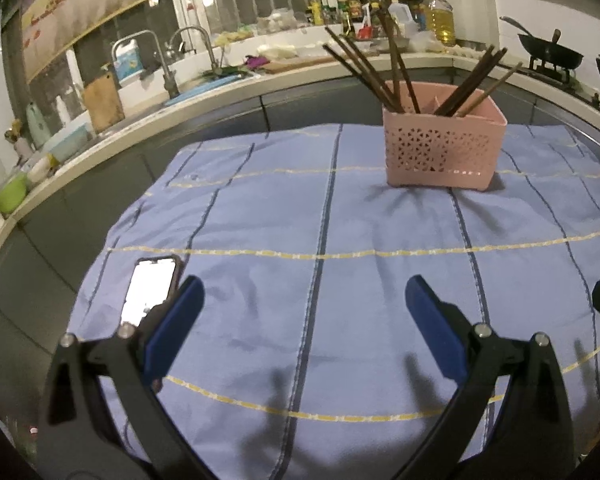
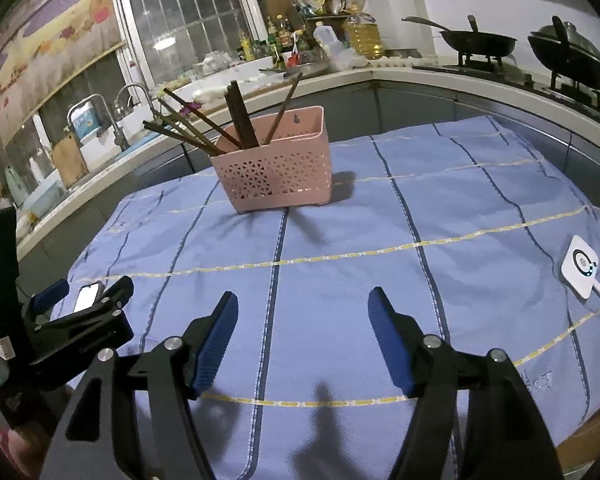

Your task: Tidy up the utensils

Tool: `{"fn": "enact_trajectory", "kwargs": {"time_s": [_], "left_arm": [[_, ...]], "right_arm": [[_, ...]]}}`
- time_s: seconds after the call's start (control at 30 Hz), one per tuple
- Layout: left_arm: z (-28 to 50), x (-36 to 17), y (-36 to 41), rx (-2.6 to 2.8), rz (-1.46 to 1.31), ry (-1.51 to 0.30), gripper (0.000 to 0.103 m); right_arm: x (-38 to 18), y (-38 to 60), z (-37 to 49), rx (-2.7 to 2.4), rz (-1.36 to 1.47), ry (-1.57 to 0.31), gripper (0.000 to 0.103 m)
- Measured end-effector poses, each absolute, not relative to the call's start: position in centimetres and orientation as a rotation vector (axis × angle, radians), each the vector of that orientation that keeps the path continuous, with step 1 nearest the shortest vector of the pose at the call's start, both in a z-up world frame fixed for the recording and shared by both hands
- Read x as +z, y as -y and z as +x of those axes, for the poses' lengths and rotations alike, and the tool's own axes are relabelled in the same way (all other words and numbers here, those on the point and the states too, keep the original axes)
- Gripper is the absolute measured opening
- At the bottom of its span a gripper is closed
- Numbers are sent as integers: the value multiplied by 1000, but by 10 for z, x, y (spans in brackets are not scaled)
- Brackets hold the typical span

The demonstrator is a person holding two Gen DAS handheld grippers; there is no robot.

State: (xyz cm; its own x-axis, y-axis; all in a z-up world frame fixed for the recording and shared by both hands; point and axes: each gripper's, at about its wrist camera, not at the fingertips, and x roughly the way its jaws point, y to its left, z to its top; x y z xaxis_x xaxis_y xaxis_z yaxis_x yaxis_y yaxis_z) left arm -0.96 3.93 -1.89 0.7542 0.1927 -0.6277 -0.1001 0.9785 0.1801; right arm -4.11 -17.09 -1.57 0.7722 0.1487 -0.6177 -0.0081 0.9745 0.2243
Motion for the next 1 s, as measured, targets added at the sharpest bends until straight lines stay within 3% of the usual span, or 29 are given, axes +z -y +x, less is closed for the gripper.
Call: {"fn": "enact_trajectory", "kwargs": {"time_s": [1.0], "left_arm": [[-2,-41,-67,220,84,-843,97]], "right_arm": [[-22,161,-32,99,196,-776,71]]}}
